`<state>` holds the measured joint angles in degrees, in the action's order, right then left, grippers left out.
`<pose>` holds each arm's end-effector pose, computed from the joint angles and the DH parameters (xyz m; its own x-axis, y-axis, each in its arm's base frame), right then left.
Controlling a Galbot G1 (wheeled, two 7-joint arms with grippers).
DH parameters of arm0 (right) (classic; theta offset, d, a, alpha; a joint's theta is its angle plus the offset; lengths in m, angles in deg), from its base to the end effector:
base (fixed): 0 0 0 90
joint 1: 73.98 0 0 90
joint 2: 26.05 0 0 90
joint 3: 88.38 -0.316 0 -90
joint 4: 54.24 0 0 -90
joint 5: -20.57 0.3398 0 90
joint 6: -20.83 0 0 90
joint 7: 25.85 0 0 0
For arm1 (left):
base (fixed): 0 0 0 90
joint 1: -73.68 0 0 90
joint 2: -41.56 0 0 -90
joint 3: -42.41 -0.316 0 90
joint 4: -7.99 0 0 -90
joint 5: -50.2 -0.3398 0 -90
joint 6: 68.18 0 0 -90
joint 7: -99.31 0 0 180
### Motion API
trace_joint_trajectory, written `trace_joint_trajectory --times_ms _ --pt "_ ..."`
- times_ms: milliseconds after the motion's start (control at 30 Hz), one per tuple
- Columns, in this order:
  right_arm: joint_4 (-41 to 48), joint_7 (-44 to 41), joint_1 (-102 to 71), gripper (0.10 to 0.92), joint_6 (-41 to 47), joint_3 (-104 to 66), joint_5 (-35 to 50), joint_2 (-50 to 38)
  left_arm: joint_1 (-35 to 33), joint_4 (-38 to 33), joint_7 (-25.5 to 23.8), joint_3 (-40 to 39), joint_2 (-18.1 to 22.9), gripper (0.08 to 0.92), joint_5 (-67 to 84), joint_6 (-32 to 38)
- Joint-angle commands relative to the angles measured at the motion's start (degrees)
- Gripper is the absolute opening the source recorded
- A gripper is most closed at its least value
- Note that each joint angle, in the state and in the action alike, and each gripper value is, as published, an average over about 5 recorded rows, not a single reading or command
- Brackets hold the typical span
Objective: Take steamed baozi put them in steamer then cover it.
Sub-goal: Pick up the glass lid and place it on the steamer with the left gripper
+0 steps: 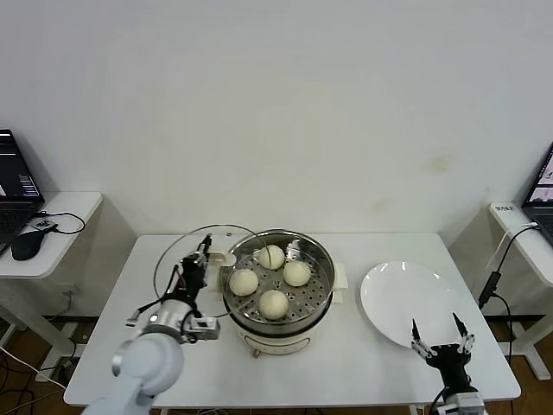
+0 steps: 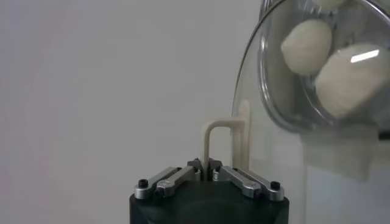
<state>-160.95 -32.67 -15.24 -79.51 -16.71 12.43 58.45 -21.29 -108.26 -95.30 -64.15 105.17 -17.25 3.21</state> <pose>0.1564 -0.1228 -0.3377 -0.9915 0.1020 0.0807 0.0657 0.9283 -0.3659 0.2748 -0.0042 -0.2117 -0.9906 0.1281 0.0486 0.0533 0.0342 0.9980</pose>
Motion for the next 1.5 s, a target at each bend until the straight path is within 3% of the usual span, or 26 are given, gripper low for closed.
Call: trace_joint_trajectory --times_ms 33,600,1500 --pt "2.35 1.79 1.41 0.823 -0.22 2.23 -8.30 2.76 2.20 -0.40 -5.11 -6.32 10.82 0.134 -13.16 -3.15" --pt "3.44 2.12 1.21 0.823 -0.56 1.91 -9.63 3.46 6.96 6.28 -5.53 -10.51 18.92 0.134 -18.66 -3.82" --pt "4.14 2.10 0.91 0.823 -1.13 2.54 -9.36 3.17 5.72 10.27 -4.50 -11.62 21.86 0.134 -24.57 -1.78"
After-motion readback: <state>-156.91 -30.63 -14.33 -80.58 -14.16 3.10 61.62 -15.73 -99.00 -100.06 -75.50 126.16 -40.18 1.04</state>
